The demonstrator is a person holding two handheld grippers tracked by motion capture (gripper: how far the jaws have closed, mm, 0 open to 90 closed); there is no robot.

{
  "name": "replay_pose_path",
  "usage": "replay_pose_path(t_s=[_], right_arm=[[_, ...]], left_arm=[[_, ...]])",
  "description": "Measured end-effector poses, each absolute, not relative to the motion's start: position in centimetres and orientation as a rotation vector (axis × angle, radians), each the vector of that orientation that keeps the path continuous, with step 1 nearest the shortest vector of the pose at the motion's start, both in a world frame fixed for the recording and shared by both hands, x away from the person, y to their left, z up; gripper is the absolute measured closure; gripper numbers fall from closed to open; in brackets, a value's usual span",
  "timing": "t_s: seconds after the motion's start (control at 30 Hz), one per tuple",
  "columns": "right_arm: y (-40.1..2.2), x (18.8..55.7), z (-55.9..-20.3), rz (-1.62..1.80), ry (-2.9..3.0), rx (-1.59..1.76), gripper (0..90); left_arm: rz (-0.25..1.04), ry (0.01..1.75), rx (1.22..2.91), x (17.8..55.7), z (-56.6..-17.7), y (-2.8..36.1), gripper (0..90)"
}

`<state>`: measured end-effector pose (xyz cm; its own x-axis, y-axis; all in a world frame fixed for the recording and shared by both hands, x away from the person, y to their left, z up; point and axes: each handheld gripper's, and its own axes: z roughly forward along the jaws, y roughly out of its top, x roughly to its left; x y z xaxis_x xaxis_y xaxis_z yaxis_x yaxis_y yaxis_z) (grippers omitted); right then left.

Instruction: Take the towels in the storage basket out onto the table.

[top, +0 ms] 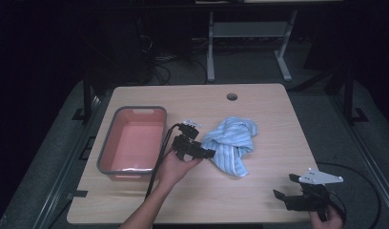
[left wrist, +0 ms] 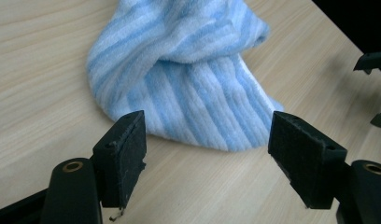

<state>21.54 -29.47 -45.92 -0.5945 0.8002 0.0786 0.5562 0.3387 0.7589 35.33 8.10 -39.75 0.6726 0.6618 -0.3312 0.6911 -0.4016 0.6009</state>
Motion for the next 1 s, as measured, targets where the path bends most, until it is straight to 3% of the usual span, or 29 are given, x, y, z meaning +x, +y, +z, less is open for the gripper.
replay_pose_path(t_s=[1.0], right_arm=[[-29.4,21.4,-45.8,1.114,2.285,1.213,14.0]], left_arm=[[-0.021,0.941,2.176,30.4,-40.6,9.9,28.2]])
